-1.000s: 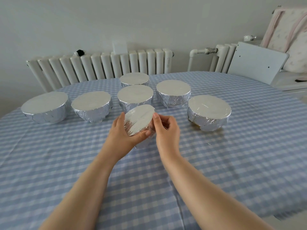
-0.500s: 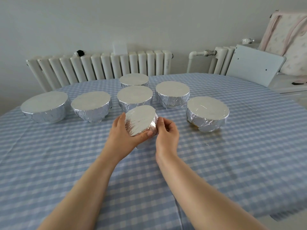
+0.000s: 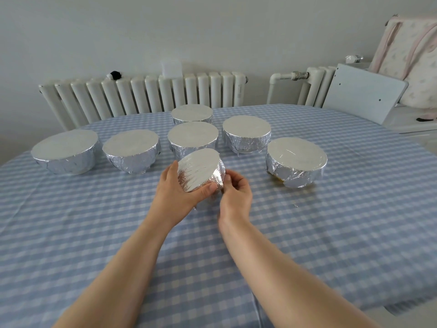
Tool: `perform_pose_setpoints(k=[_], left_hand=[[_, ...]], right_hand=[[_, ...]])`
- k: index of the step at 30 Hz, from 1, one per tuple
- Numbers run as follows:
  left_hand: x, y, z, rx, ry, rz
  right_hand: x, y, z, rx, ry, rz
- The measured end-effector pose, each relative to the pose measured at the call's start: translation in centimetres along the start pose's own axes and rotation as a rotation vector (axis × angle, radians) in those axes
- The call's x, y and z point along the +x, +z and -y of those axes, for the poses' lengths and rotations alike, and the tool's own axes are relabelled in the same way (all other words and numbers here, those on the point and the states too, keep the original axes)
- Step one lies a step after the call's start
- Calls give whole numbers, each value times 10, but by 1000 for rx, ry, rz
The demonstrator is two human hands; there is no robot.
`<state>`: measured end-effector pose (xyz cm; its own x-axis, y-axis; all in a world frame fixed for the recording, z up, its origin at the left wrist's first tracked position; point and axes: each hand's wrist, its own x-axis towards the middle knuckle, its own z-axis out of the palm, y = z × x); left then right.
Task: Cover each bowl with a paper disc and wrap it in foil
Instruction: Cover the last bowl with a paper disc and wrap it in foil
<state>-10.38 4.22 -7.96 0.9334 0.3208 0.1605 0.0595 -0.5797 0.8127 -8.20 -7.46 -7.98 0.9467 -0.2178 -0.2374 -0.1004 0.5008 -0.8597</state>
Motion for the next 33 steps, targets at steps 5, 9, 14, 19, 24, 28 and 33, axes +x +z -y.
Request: perform_pose_setpoints(k=[5,9,14,19,24,28,33], left_hand=[[0,1,1,-1,-23,3],[3,0,5,-37,-29,-3],[4,0,7,-89,-29,-16],[5,3,7,-76,-31,-31],[5,3,8,-119,-34,-22],[0,1,3,-105,-19,-22],[-13,3,-16,96,95,-5]], right_hand=[[-1,-4,0,-48,-4,7],[-6,-11,6,28,24,79],[-17,-12,3,-133,-69,148],[-19,-9,4,-163,-84,111],[-14,-9,-2,-249,-137,67],[-11,-12,-2,-246,-112,54],[-1,-24,15,-110,115,18]])
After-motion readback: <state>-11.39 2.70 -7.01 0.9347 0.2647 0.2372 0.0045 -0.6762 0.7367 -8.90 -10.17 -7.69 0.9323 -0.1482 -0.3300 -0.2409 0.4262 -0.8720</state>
